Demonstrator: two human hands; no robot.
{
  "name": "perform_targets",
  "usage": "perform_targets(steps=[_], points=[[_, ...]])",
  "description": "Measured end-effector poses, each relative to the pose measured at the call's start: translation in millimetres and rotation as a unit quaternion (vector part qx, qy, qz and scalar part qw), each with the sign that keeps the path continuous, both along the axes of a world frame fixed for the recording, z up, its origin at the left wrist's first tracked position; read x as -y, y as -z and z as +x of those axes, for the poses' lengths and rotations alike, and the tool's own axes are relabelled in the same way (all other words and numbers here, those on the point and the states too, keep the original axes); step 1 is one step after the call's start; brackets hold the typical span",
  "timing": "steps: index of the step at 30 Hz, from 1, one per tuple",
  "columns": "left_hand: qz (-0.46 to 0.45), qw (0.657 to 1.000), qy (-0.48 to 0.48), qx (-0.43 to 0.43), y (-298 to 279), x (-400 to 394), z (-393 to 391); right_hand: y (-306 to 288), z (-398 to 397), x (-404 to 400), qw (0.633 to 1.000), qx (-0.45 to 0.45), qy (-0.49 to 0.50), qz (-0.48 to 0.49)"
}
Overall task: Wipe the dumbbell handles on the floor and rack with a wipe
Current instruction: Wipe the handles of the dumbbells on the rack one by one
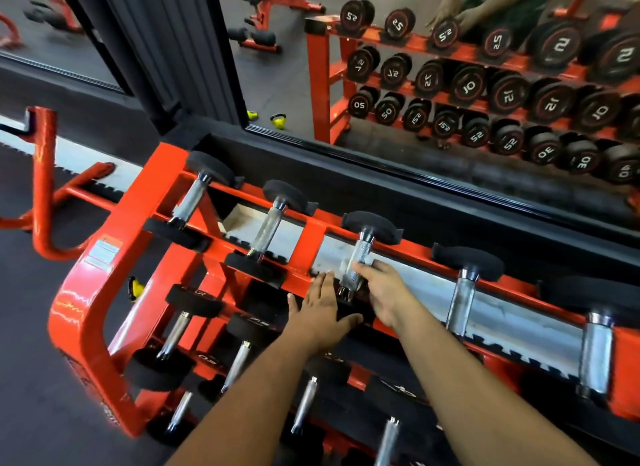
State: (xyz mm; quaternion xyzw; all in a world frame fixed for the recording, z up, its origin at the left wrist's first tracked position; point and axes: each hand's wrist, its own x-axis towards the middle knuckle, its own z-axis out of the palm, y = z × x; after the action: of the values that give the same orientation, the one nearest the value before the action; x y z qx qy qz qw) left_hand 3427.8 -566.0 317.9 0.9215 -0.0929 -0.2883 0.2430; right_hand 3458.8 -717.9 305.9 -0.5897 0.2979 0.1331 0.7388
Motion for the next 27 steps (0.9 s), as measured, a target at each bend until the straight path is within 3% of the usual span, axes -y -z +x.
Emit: perform_targets(steps=[2,3,5,7,9,11,12,13,16,21,23,24,27], points=[[-0.011,1.0,0.003,-0.002,2,-1,0,-3,5,-3,0.991,0.056,0.041,-0.111],[-0.015,1.0,0.002,0.003,2,-2,-1,-6,5,-4,0.972,0.086,0.032,-0.215],[-0.025,1.0,0.0,0.0,2,-4,0,-1,-4,-7,0.891,0.135,-0.039,-0.432],[-0.034,0.999,0.004,0.0,4,-3,-1,14,-21,-3,0.818,0.185,-0.162,-0.52],[-0.038,0.999,0.004,0.012,6,-3,-2,23,-31,13,0.704,0.243,-0.294,-0.599],[-0.042,0.999,0.007,0.012,7,-3,-1,23,-20,36,0.544,0.308,-0.357,-0.694],[-0.041,0.999,0.01,0.011,8,-3,-1,18,-11,43,0.492,0.303,-0.361,-0.732],[-0.039,0.999,0.011,0.012,8,-3,-1,9,-3,45,0.467,0.278,-0.359,-0.759],[-0.034,0.999,0.013,0.014,5,-2,0,1,-1,34,0.455,0.244,-0.35,-0.782],[-0.033,0.999,0.015,0.027,8,-1,-2,8,-20,38,0.424,0.384,-0.463,-0.678],[-0.036,0.999,0.011,0.028,8,-2,-2,-1,-6,46,0.398,0.389,-0.452,-0.697],[-0.038,0.999,0.01,0.027,8,-2,-2,-3,0,47,0.407,0.362,-0.44,-0.714],[-0.04,0.999,0.007,0.026,8,-1,-3,-4,-1,36,0.493,0.311,-0.423,-0.694]])
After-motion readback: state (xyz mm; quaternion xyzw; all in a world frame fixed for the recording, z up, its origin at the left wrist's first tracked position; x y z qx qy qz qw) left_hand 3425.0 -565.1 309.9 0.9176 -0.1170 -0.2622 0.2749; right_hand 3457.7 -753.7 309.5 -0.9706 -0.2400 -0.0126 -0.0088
